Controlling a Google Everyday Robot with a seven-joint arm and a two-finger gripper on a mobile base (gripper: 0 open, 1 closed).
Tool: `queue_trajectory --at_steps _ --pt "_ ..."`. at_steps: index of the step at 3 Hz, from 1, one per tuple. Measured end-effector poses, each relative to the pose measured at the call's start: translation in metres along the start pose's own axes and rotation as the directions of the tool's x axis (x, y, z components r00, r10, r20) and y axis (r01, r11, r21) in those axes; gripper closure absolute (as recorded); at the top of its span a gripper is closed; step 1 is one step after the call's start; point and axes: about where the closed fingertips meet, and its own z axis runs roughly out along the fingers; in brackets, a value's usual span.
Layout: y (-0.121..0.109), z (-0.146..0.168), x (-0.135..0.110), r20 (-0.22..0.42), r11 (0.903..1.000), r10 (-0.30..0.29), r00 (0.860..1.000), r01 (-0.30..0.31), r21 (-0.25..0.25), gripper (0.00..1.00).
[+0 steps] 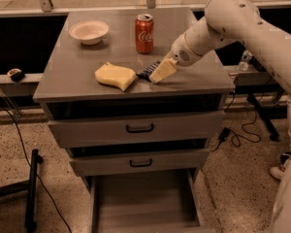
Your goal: Place rxbar blueberry into bottom drawer
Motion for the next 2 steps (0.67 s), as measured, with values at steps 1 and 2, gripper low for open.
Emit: queue_trajectory --at_steps 1,2 --pt "0.01 -0.029 -0.01 0.12 0.9995 -0.029 0.992 0.03 -0.009 1.0" --pt "0.035 -0.084 -0.002 0.253 0.9944 -0.104 0.962 0.105 0.008 1.0"
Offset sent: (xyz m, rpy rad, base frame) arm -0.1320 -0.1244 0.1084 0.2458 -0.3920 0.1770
